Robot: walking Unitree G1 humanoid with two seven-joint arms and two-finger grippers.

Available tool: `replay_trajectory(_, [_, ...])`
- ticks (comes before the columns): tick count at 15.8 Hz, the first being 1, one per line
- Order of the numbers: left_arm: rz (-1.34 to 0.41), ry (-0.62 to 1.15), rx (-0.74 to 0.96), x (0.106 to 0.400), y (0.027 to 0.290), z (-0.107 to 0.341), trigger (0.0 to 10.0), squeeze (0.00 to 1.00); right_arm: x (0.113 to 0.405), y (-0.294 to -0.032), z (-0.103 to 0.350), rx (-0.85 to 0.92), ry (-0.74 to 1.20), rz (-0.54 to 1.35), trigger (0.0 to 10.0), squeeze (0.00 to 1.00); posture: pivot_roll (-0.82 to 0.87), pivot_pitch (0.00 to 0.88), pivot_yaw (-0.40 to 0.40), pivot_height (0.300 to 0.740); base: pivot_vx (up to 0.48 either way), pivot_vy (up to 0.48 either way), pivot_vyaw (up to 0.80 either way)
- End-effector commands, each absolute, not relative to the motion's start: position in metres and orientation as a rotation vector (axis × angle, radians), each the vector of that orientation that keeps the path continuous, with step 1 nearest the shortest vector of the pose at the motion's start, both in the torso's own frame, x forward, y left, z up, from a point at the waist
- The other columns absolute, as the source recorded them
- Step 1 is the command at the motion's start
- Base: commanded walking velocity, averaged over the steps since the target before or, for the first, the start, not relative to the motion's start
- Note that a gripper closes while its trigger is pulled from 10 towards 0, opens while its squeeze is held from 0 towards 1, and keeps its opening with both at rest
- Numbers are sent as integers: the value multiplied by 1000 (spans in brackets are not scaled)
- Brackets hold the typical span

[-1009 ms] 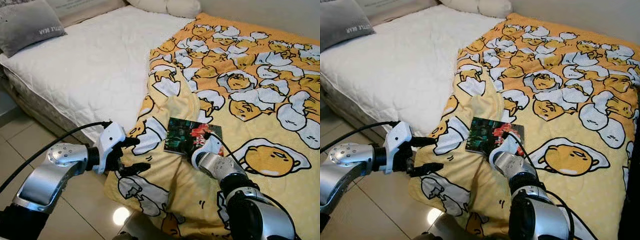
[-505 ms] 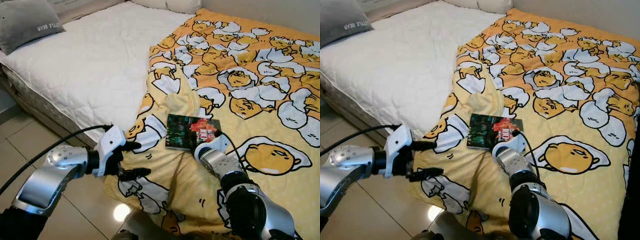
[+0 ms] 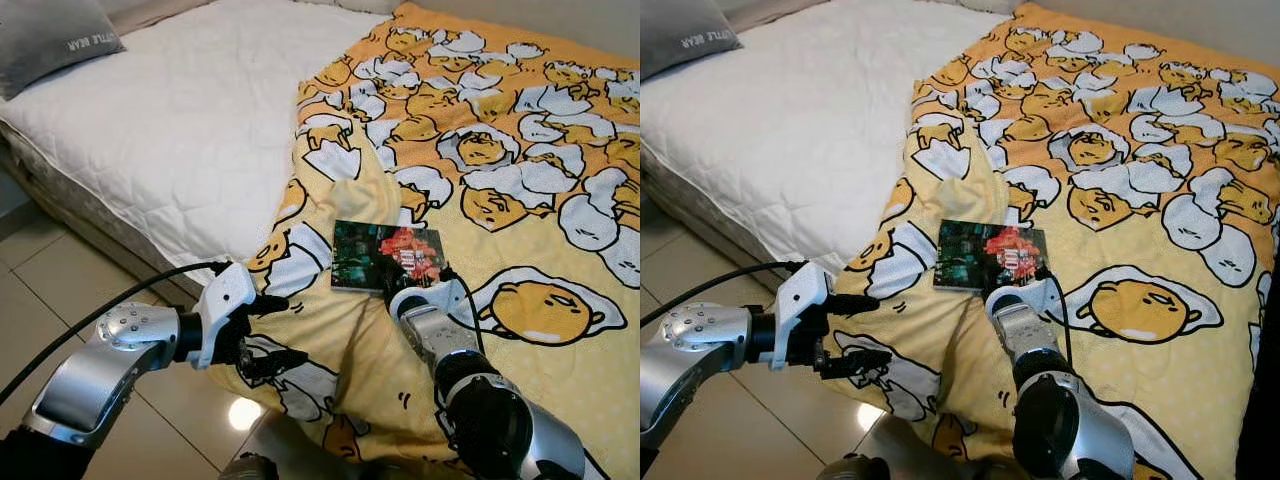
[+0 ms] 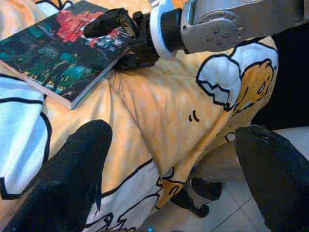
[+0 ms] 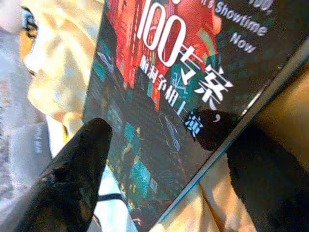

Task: Clean up the room

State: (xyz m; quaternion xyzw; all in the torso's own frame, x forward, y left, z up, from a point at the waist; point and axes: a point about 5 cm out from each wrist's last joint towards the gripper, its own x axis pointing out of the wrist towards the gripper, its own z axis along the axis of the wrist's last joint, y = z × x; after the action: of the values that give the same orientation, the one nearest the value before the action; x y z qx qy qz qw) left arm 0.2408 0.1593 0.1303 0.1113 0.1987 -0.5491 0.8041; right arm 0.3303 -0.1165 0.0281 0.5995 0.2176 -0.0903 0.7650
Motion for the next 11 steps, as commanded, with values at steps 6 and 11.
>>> replay_trajectory(6, [-1174,437,226,235,162,132,10000,0,337,-116,41,1352,339,-89,0,0,48,105,9,740,0,0,0])
replay_trajectory(11, [-1180,438,225,234,161,132,10000,0,341,-115,49,1383,277,-23,0,0,41,100,8,740,0,0,0])
